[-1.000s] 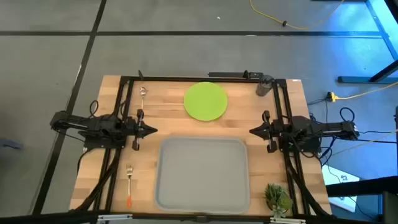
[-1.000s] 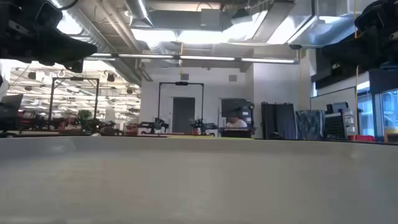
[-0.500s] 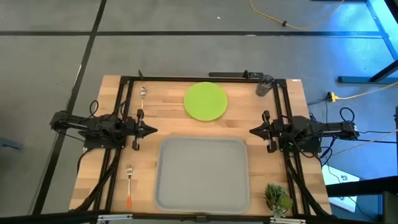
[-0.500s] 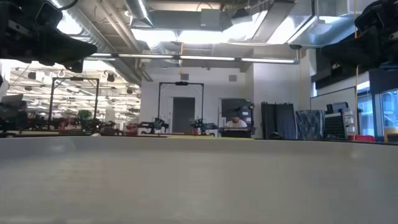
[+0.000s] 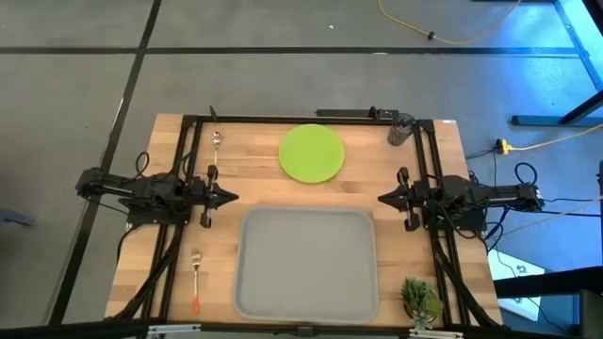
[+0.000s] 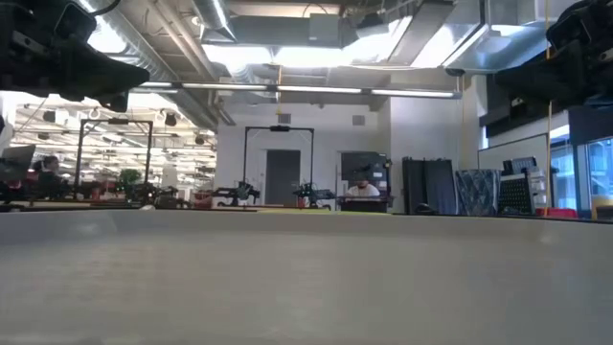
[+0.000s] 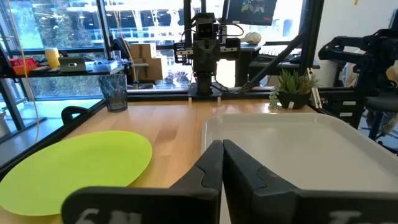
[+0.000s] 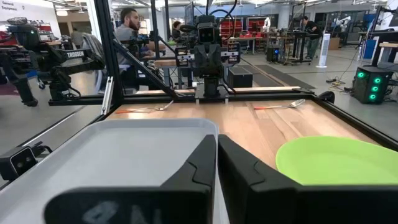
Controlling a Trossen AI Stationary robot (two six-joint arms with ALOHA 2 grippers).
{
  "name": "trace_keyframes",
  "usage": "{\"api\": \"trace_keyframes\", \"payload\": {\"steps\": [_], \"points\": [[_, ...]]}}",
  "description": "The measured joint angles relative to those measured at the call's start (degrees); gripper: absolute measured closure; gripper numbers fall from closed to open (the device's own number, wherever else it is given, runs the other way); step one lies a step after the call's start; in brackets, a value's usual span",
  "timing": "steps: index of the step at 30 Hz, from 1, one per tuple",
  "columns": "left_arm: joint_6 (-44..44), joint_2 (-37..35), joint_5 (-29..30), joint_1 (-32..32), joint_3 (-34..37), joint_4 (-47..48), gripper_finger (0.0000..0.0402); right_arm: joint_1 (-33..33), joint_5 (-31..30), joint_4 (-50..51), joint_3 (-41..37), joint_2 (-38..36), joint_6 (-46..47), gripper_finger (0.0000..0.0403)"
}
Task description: Pick and place plate/cup/fork/spoon on tray
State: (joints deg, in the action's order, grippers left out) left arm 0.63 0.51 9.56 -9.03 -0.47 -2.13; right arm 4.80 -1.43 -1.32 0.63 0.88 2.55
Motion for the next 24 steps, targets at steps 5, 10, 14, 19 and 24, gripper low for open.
{"api": "trace_keyframes", "payload": {"steps": [5,10,14,19,24], "points": [[0.01,0.00,0.00,0.01,0.00,0.00,0.0401,-0.01,0.00,0.00,0.00,-0.02,0.00,0.0382],[1.40,0.01,0.84,-0.01,0.00,-0.34,0.0401,0.00,0.00,0.02,-0.01,-0.01,0.00,0.0382],[-0.93,0.01,9.42,0.01,-0.30,-2.45,0.0401,-0.02,0.00,0.00,0.00,0.00,0.00,0.0382],[-4.38,0.73,13.39,0.00,-5.36,2.16,0.0401,-0.02,0.00,-0.01,0.00,-0.01,0.00,0.0382],[-8.18,6.75,13.53,0.01,-17.62,15.58,0.0401,-0.02,0.00,0.00,0.01,0.01,0.00,0.0382]]}}
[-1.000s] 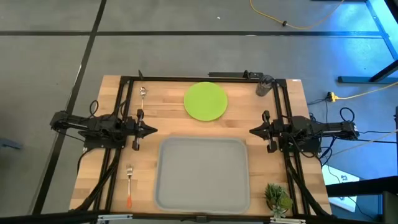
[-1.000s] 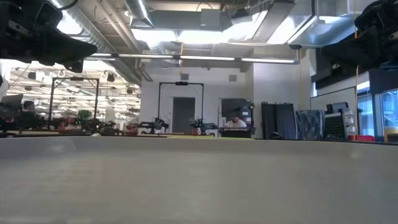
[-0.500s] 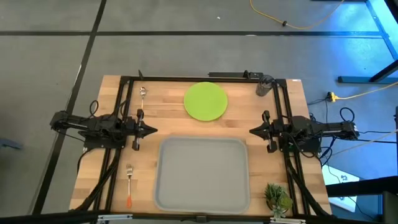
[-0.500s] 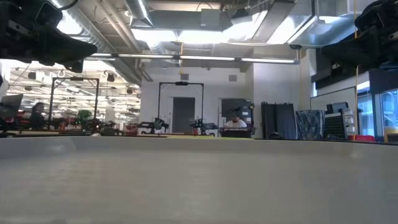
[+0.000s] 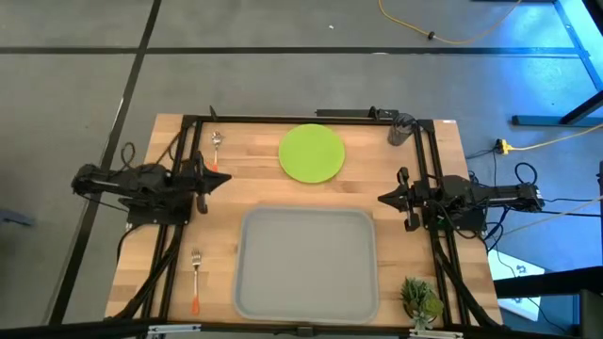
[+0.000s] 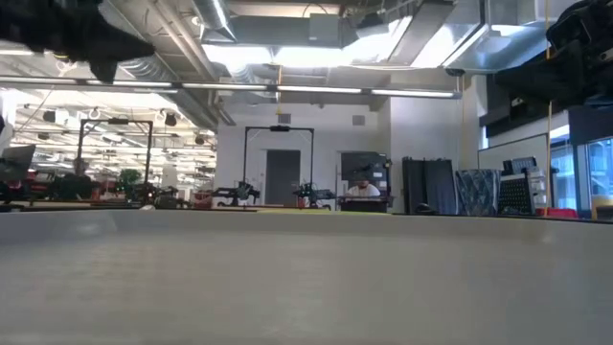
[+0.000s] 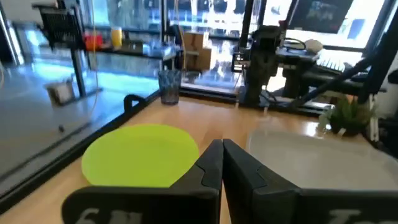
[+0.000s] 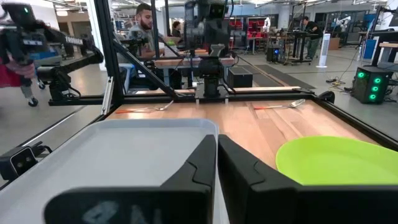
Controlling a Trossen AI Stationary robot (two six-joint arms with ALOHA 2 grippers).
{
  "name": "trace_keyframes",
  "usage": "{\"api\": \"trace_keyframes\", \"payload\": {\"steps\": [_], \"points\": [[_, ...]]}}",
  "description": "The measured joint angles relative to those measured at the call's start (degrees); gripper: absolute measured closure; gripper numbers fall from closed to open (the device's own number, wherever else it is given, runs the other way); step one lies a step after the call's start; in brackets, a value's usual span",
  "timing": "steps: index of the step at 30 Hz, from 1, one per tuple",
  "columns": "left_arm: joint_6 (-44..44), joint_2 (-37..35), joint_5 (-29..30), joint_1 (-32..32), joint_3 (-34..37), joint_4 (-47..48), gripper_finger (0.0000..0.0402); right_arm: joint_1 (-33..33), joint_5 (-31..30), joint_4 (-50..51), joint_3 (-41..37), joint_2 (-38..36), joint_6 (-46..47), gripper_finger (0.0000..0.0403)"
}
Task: Pick and place plate/cup/fork/spoon on tray
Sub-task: Put the green plate on the gray serving tray
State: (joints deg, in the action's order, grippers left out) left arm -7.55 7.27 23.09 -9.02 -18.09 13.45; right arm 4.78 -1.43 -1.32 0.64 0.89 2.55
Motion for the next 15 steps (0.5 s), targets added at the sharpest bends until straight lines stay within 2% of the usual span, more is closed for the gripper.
{"api": "trace_keyframes", "payload": {"steps": [4,12,15], "points": [[-5.91,9.27,0.05,-0.01,-11.95,12.39,0.0401,0.00,0.00,0.01,-0.02,-0.02,0.00,0.0382],[-22.98,32.49,2.12,0.21,-34.33,37.95,0.0401,0.01,0.00,0.01,-0.02,-0.02,0.00,0.0382],[-34.08,41.33,1.80,1.97,-41.85,47.04,0.0401,0.00,0.00,0.02,0.00,-0.02,0.00,0.0382]]}}
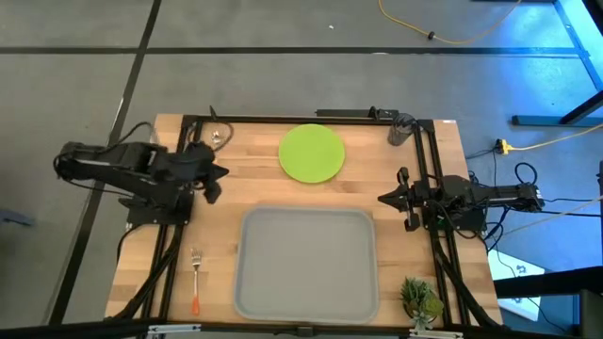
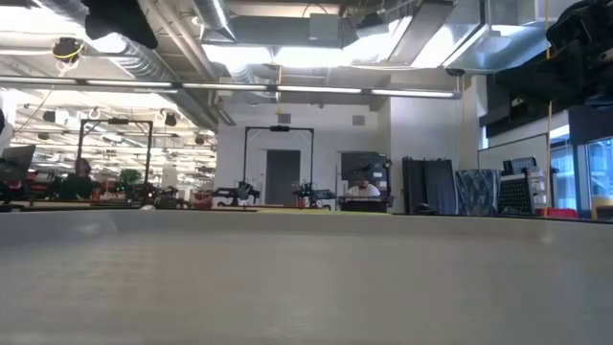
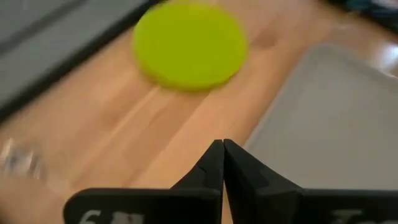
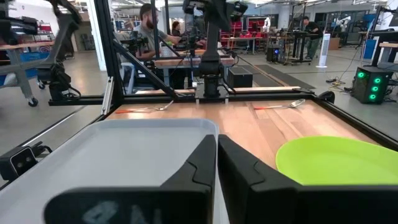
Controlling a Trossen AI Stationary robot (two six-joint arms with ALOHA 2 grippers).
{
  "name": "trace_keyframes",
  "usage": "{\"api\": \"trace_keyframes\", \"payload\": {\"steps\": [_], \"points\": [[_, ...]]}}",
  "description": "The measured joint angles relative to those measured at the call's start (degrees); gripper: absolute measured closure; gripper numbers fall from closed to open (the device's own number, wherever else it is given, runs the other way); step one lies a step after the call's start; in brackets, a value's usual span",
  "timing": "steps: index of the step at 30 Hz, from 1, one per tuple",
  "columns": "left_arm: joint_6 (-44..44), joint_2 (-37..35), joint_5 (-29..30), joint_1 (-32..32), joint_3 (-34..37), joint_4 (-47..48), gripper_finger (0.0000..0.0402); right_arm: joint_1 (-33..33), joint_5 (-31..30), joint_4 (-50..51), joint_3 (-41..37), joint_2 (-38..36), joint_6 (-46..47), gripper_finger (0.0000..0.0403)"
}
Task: Pick and place plate/cup/fork/spoon on tray
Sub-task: Put the green plate on the gray serving tray
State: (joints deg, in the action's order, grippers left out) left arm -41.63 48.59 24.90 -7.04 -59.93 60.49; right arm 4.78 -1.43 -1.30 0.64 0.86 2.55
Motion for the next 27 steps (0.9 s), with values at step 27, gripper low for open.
{"api": "trace_keyframes", "payload": {"steps": [27], "points": [[-4.74,32.66,-22.92,13.04,-7.92,4.30,0.0401,0.00,0.02,-0.06,-0.02,0.11,0.00,0.0382]]}}
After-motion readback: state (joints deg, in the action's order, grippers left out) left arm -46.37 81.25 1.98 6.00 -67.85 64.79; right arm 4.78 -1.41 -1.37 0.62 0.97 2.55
